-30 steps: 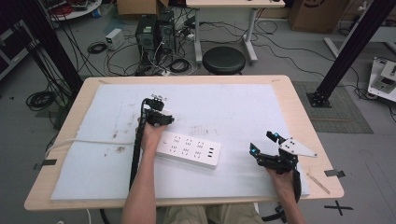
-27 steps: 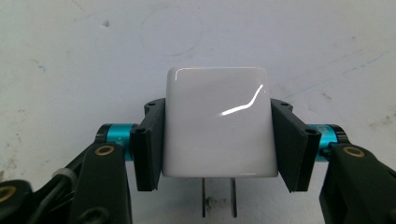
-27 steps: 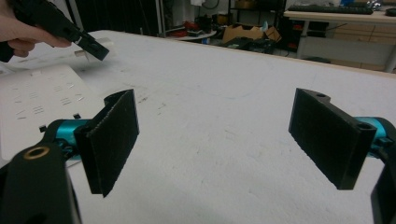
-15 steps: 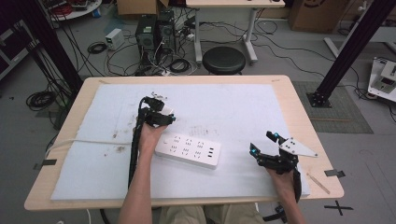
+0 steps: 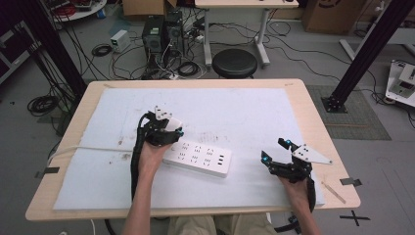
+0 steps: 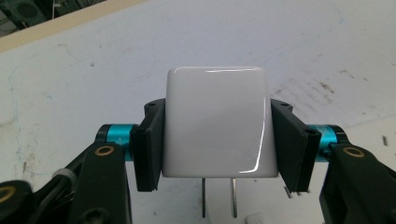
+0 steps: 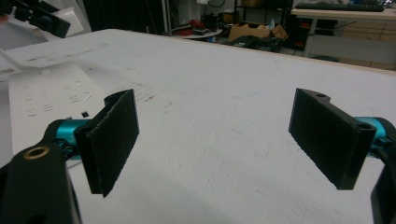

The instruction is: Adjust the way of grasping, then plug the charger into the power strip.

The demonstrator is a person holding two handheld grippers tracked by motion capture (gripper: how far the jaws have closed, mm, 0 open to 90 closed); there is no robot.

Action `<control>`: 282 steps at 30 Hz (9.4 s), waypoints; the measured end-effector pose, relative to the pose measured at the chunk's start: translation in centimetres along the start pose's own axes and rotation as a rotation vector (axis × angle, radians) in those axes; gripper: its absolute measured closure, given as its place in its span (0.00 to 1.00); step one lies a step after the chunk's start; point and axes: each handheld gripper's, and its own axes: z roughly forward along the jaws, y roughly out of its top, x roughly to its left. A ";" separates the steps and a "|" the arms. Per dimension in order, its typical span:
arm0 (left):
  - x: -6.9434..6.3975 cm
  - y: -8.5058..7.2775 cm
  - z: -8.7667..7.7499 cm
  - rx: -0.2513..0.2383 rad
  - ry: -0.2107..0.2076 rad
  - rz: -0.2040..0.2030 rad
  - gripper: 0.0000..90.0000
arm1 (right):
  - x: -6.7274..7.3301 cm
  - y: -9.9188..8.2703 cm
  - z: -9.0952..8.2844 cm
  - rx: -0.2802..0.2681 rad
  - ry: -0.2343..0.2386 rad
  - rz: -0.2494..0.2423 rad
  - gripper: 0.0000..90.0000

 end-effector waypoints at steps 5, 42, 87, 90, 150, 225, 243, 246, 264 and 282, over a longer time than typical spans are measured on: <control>-1.6 -0.7 -1.0 -0.039 -0.003 0.066 0.47 | 0.1 0.0 0.1 0.016 0.006 0.004 0.18; -12.9 -4.8 -1.8 -0.477 0.124 0.758 0.47 | 4.9 5.7 5.3 0.171 0.490 0.127 0.18; -15.8 -4.4 -1.4 -0.602 0.067 0.857 0.47 | 5.8 5.9 7.8 0.218 0.742 0.241 0.39; -15.8 -4.4 -1.4 -0.602 0.069 0.860 0.47 | 5.8 5.9 7.8 0.228 0.742 0.243 0.40; -15.9 -4.5 -1.3 -0.591 0.053 0.863 0.47 | 5.9 5.3 7.5 0.217 0.745 0.206 0.69; -8.1 -7.4 -4.6 -0.508 -0.159 0.299 0.26 | 4.7 5.6 6.6 0.229 0.589 0.187 0.70; -1.8 -10.5 -7.2 -0.484 -0.085 -0.043 0.25 | 4.5 6.0 5.8 0.219 0.558 0.161 0.70; -0.7 -11.1 -7.9 -0.489 -0.045 -0.093 0.25 | 4.5 6.1 5.6 0.224 0.554 0.151 0.70; 2.2 -13.5 -9.9 -0.474 0.073 -0.232 0.25 | 3.9 6.3 5.5 0.269 0.527 0.107 0.70; 2.2 -13.8 -10.4 -0.475 0.087 -0.237 0.25 | 4.6 10.3 9.7 0.496 0.535 -0.080 0.70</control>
